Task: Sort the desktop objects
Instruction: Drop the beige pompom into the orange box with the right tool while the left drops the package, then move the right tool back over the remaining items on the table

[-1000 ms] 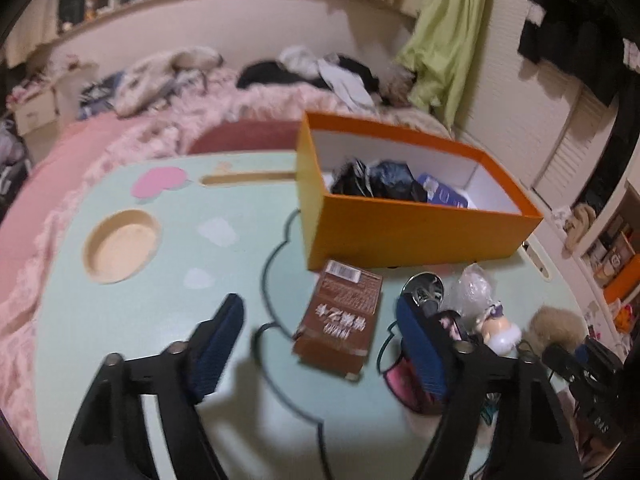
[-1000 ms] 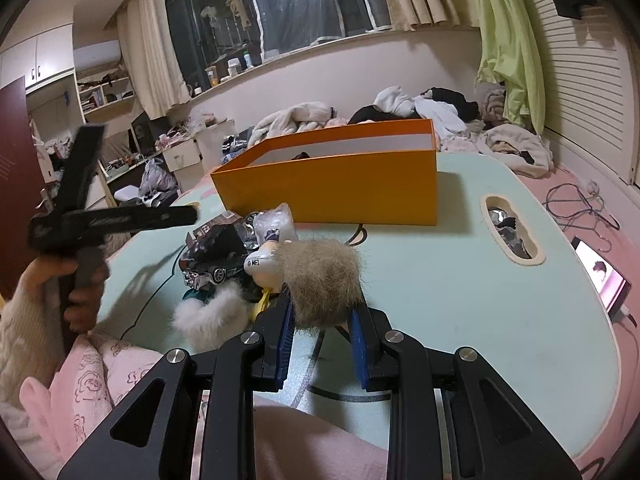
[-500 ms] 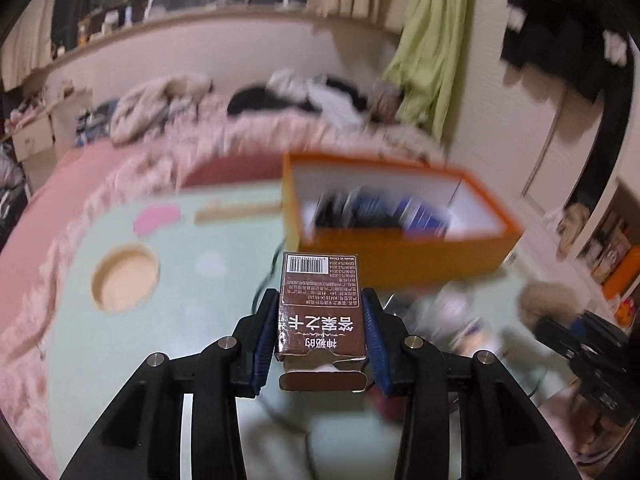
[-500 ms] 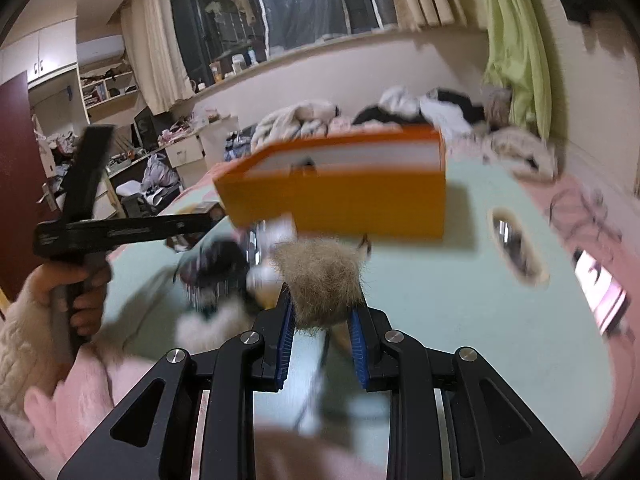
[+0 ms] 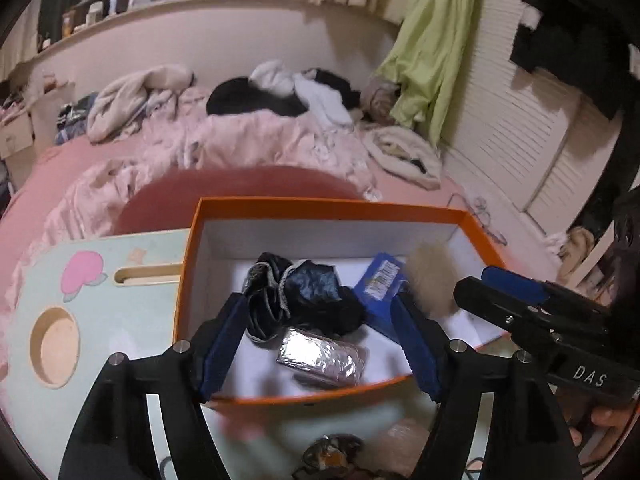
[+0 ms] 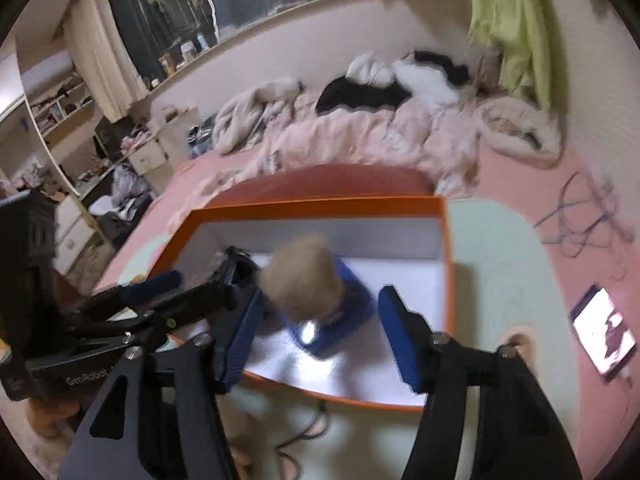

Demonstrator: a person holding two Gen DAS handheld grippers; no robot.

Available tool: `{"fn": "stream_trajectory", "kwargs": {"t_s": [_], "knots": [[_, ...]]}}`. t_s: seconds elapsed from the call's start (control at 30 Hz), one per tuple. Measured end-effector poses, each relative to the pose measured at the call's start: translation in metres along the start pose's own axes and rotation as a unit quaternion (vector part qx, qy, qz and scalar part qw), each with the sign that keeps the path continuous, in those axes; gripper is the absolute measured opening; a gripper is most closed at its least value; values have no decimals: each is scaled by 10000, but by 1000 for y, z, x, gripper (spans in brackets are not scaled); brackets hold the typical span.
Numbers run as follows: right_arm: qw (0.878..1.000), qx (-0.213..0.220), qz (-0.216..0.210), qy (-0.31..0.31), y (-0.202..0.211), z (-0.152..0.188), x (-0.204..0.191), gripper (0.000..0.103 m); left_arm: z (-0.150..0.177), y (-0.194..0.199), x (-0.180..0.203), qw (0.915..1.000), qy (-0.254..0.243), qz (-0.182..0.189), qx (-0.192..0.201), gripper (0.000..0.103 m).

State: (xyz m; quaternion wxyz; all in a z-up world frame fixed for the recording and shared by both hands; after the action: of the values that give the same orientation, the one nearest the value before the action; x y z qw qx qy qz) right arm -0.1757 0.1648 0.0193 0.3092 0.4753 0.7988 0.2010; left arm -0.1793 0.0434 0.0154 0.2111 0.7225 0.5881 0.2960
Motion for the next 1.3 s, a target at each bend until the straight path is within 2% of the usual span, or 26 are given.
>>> {"fn": "stream_trajectory", "kwargs": {"t_s": [0.1, 0.17, 0.23, 0.37, 0.47, 0.53, 0.57, 0.6, 0.63, 0.67, 0.77, 0.8, 1.3], "knots": [[9988, 424, -207, -130, 34, -1, -1, 62, -2, 29, 2, 9985, 268, 374, 302, 79], [9979, 605, -233, -24, 53, 5, -6, 62, 4, 51, -2, 9978, 347, 320, 459, 94], [9975, 655, -214, 179, 70, 22, -16, 67, 17, 73, -5, 9978, 287, 224, 551, 95], [9964, 426, 71, 730, 80, 68, -35, 71, 64, 94, -13, 9993, 61, -44, 357, 95], [9972, 6, 170, 727, 69, 105, -31, 71, 107, 86, -34, 9980, -204, -604, -33, 95], [9967, -276, 333, 683, 55, 125, -23, 71, 136, 63, -55, 9924, -273, -1068, -543, 96], [9953, -373, 479, 753, 47, 134, -19, 71, 139, 60, -60, 9910, -316, -1209, -475, 103], [9931, -216, 670, 942, 45, 134, -19, 76, 142, 56, -63, 9914, -250, -1198, -463, 103], [9904, -203, 863, 1061, 42, 135, -18, 85, 144, 52, -65, 9912, -264, -1203, -487, 103], [9882, -196, 1001, 1142, 39, 136, -17, 86, 146, 48, -66, 9910, -280, -1211, -493, 103], [9882, -207, 1035, 1109, 35, 135, -17, 96, 152, 41, -69, 9914, -275, -1192, -456, 103], [9883, -234, 1027, 1099, 33, 135, -15, 103, 155, 37, -71, 9915, -277, -1192, -447, 103], [9885, -116, 972, 1154, 42, 146, -16, 102, 177, 22, -83, 9919, -373, -1101, -513, 103]]}}
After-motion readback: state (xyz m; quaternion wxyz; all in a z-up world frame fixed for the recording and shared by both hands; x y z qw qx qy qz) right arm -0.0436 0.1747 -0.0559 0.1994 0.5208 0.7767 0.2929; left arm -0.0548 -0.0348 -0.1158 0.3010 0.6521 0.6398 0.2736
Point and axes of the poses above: each gripper's, at about its wrist camera, not at the fingertips, and y roughly against the way its jaws point, x to its right, z to its underside, the point moved 9 cm from there along -y, roughly the way its jaws point, and after that the axes turned 1 degree about -y, right-handed, at the moved point
